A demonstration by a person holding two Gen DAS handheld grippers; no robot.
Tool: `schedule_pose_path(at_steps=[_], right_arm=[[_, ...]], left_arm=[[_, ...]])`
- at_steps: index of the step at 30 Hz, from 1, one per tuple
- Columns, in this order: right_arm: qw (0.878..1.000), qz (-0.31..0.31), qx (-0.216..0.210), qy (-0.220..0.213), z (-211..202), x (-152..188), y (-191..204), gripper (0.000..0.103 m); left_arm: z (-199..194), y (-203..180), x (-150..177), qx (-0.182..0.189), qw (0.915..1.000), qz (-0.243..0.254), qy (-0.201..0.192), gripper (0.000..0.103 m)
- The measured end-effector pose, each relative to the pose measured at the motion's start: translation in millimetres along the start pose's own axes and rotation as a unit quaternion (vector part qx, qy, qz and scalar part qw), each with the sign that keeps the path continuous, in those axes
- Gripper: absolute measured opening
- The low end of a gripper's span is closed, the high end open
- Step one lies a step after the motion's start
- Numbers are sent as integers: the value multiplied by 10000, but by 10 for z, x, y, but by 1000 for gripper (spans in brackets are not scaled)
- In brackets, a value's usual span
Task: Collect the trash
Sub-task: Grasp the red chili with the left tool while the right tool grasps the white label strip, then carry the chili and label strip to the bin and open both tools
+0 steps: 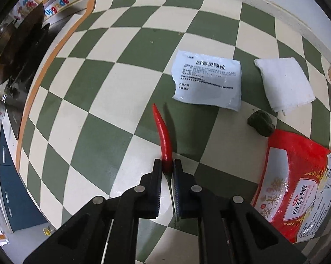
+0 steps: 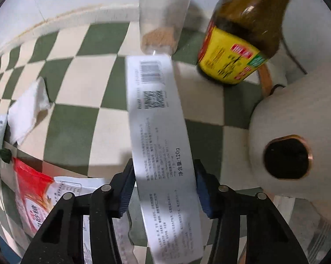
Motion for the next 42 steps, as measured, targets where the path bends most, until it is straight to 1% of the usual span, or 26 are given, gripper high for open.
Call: schedule_pose_path(at_steps=[4,5,6,10,14,16,18,21,24,25,26,28,30,32,35,38,40,42], right_arm=[[9993,172,-142,-312,-274,-15,-41,52],[9989,199,-173,-377,-348,-13,-39,52],[9984,222,-215,-471,-443,-8,-36,52],[9958,291,-390,-777,-782,84,-7,52],[9925,349,-555,-1036,-1201,345,210,52],[9908,399,-613,-1141,-1385,539,338,52],[9893,475,-716,-1176,-1534,797,459,51],[9883,534,-793,-1185,-1693,1247,680,51],[9880,594,-836,-1155,-1881,1812,891,51],[9878,623,-835,-1157,-1928,1972,953,51],[9873,684,-835,-1162,-1990,2204,1036,51],[9866,798,-851,-1138,-2078,2539,1147,51],[9852,953,-875,-1124,-2172,2956,1268,51],[9847,1080,-886,-1043,-2211,3315,1383,51],[9850,1215,-923,-805,-2203,3875,1554,51],[9865,1259,-905,-519,-2119,4368,1676,51],[9874,1261,-908,-296,-1999,4662,1727,51],[9876,1268,-924,-66,-1821,4873,1770,51]], left_arm=[[-249,-140,-40,-82,9994,178,-294,7],[-327,-294,-125,-124,9988,252,-411,7],[-441,-311,-122,-162,9978,338,-553,7],[-776,-544,81,-228,9921,617,-1067,7],[-1210,-557,292,-253,9835,842,-1581,7],[-1432,-498,414,-210,9783,962,-1823,7],[-1464,-305,427,-137,9745,1039,-1985,7],[-1589,-129,644,25,9674,1240,-2210,7],[-1697,59,967,169,9596,1492,-2380,7],[-1736,142,1137,224,9566,1602,-2424,7],[-1747,195,1238,258,9546,1677,-2447,7],[-1764,328,1537,348,9498,1872,-2484,7],[-1743,420,1785,404,9463,2053,-2463,7],[-1689,513,2018,469,9452,2198,-2369,7],[-1551,598,2360,540,9444,2422,-2156,7],[-1313,615,2630,587,9471,2577,-1819,7],[-1091,599,2790,627,9510,2615,-1524,7],[-808,569,2932,668,9562,2595,-1182,7]])
Point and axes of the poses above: each gripper's, at about its wrist camera, not at the fingertips, and z roughly the way its jaws point, y to its left, x to its underside, the point moved 9 cm from there along z, roughly the way its jaws point, and after that the axes turned 5 degrees about z, right-handed, at the moved point
